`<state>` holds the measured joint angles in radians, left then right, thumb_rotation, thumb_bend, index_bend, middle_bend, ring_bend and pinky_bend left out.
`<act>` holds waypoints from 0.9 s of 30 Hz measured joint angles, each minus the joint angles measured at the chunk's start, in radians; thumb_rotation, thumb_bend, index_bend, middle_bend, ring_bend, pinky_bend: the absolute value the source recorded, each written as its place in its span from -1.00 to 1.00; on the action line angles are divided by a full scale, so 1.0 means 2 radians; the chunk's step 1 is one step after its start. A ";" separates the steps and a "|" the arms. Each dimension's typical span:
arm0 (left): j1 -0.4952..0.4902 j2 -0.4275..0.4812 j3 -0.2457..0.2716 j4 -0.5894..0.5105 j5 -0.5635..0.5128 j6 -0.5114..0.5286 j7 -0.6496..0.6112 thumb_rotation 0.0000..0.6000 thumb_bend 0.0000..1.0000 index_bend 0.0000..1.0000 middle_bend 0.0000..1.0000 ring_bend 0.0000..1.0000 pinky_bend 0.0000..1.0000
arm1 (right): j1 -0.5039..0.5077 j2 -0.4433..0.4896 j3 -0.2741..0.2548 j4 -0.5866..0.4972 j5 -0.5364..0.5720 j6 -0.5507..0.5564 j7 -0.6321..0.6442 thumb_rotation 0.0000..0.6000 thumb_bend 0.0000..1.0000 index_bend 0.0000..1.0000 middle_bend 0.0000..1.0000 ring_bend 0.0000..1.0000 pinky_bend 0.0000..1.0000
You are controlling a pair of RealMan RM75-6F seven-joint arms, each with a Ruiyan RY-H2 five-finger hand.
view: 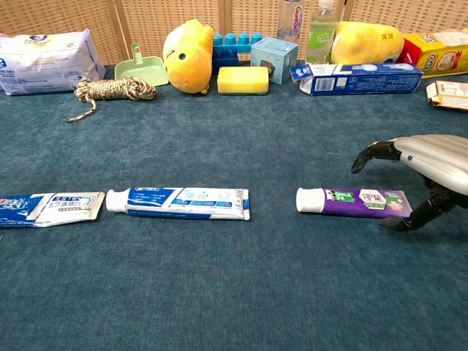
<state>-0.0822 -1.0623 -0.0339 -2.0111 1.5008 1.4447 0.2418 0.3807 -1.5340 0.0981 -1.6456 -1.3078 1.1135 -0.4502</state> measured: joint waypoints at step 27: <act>0.001 -0.003 0.006 0.022 -0.010 0.002 -0.016 1.00 -0.48 -0.42 -0.56 -0.59 -0.69 | 0.053 -0.014 0.014 0.046 0.031 -0.033 -0.035 1.00 -0.46 -0.36 -0.54 -0.63 -0.60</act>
<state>-0.0803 -1.0685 -0.0219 -1.9680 1.4805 1.4495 0.2097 0.4861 -1.5615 0.1252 -1.5537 -1.2464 1.0475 -0.5194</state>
